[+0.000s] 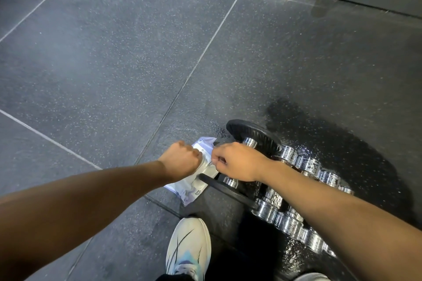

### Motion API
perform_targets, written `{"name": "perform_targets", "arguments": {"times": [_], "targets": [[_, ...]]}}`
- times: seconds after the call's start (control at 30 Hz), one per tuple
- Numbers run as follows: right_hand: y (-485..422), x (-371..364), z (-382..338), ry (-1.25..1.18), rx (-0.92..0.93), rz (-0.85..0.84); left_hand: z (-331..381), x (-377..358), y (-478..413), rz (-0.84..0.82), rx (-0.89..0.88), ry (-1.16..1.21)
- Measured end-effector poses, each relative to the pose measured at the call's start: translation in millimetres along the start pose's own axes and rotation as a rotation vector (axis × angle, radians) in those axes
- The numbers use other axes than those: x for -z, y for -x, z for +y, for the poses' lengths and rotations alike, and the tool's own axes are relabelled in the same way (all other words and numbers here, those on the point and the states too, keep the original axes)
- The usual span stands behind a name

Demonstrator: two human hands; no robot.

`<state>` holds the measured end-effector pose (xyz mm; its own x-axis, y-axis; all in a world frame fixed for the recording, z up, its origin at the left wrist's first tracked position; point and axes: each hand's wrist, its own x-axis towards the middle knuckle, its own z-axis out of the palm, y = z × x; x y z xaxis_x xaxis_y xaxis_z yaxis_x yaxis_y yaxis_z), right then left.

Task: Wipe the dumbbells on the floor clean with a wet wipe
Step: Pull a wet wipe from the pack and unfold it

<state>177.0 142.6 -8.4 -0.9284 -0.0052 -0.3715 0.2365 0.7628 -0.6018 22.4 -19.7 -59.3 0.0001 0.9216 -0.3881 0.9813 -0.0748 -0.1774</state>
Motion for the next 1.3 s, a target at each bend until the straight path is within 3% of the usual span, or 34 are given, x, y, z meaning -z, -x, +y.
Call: {"name": "perform_targets", "arguments": {"times": [0.33,0.5,0.6,0.73,0.93,1.03,1.2,1.3], "targets": [[1,-2,-2,-0.018,0.0,0.006,-11,3,13,0.212,0.023,0.12],[1,-3,0,-0.033,-0.006,0.02,-1,15,20,0.081,0.265,0.322],[2,-4,-1,-0.028,-0.014,0.009,-2,20,21,0.035,0.313,0.416],[4,-4,-3,-0.024,-0.024,-0.007,-15,23,28,-0.06,0.35,0.727],[3,-5,-3,-0.084,-0.031,0.036,-22,34,35,-0.026,0.487,1.279],[2,-2,-4,-0.257,-0.074,0.121,-31,46,31,0.095,0.536,1.484],[5,15,-11,-0.956,-0.172,0.245,-31,89,10,0.267,0.534,1.865],[15,28,-12,-1.04,-0.137,0.339,-25,107,-3,0.252,0.535,1.997]]}}
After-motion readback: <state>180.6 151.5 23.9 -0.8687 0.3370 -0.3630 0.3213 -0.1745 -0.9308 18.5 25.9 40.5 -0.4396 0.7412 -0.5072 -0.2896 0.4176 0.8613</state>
